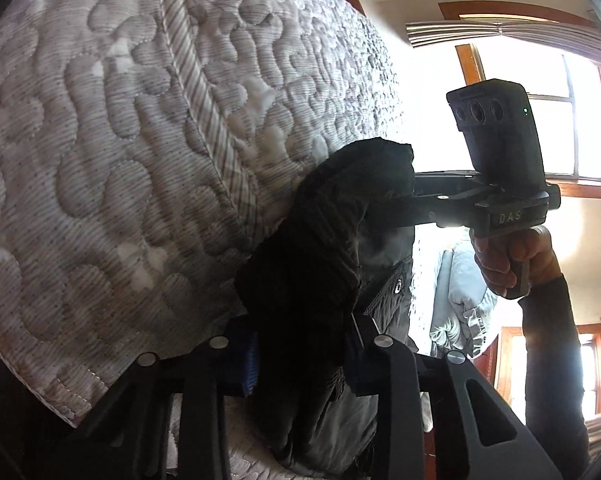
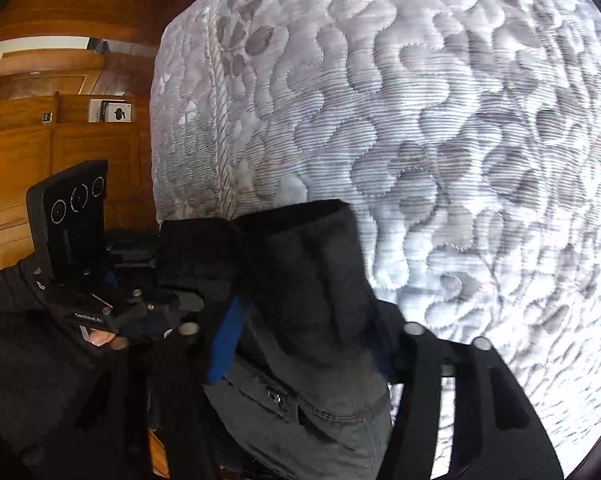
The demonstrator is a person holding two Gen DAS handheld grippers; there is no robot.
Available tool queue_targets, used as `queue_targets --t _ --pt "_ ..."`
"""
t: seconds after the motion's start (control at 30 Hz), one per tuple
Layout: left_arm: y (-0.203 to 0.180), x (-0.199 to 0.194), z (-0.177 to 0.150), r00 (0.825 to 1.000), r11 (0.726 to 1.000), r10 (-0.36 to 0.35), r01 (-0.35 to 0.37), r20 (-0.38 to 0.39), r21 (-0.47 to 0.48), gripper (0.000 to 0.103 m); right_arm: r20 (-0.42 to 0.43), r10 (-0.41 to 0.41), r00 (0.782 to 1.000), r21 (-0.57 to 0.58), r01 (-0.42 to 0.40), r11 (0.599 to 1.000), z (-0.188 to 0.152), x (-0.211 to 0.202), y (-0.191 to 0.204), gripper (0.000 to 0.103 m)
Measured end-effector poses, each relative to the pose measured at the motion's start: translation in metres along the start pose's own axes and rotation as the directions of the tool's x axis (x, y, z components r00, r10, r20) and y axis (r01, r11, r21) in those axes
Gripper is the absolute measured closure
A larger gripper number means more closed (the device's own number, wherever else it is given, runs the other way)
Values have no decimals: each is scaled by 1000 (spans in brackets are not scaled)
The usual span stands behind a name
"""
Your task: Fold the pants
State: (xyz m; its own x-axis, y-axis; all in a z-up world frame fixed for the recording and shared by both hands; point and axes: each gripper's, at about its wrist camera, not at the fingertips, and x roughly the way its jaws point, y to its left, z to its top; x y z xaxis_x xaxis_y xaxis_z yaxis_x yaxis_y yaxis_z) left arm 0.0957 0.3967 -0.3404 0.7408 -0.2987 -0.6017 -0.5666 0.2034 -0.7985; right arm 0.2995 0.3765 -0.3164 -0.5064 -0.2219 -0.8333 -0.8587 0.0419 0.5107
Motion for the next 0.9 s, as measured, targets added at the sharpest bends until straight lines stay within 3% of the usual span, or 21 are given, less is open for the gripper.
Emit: queue_targets --t 0.1,0.4,0.9 --pt "-17 -7 0 1000 999 -4 3 9 45 75 19 -34 999 -9 35 999 -10 -14 16 64" --pt "-91 -32 -22 999 981 -21 14 35 192 76 96 -182 979 -3 183 983 -66 -66 75 68" --pt "-195 -71 -88 999 907 -20 0 42 422 77 233 -384 894 72 377 923 -179 -124 140 68"
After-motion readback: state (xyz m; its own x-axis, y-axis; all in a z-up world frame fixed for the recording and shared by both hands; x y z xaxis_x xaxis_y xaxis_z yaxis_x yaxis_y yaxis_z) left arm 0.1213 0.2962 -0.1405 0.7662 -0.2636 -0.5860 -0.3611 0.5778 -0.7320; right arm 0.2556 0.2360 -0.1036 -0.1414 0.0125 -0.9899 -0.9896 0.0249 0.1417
